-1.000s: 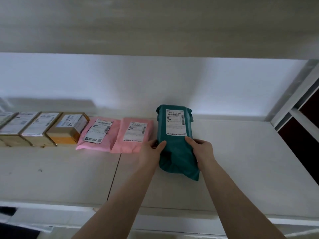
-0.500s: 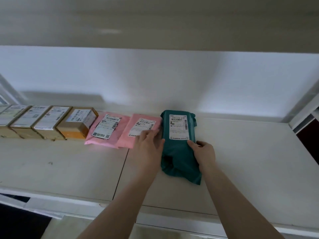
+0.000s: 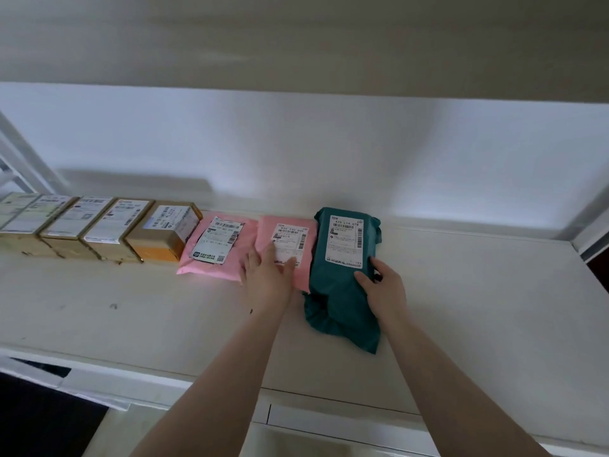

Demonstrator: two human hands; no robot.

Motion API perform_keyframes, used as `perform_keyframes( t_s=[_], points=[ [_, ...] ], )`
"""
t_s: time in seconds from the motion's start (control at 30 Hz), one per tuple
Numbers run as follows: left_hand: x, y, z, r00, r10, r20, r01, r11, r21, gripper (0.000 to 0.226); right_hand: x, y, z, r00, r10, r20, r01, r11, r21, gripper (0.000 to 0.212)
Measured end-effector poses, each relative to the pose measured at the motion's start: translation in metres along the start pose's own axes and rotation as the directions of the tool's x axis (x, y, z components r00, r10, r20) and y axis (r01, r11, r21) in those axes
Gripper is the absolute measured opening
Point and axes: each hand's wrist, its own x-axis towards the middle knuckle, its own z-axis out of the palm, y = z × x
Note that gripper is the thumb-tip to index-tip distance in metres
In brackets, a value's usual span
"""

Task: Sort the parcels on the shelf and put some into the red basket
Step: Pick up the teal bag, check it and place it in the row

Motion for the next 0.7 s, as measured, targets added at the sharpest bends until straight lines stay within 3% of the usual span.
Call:
perform_keyframes(
  t_s=[0.27, 0.43, 0.57, 0.7],
  points=[
    [0.007, -0.006, -0.004, 1.0, 0.021, 0.002, -0.021, 1.0, -0.014, 0.058, 0.011, -0.001, -0.001, 1.0, 0.008, 0.002, -0.008, 1.0, -0.006, 0.058],
    [0.011, -0.02, -0.019, 0.997, -0.002, -0.071, 0.0, 0.999, -0.032, 0.058, 0.015, -0.003, 0.004, 1.0, -0.01, 0.005, 0.01, 0.999, -0.035, 0.061],
    [0.019, -0.05, -0.047, 0.976, -0.101, -0.191, 0.084, 0.992, -0.096, 0.061, 0.019, -0.01, 0.005, 1.0, 0.008, -0.018, -0.009, 0.999, -0.047, 0.06],
    [0.037, -0.096, -0.088, 0.896, -0.325, -0.303, 0.214, 0.913, -0.346, 0.073, 0.005, -0.03, 0.02, 0.987, -0.044, -0.157, 0.03, 0.996, -0.087, 0.058]
  ],
)
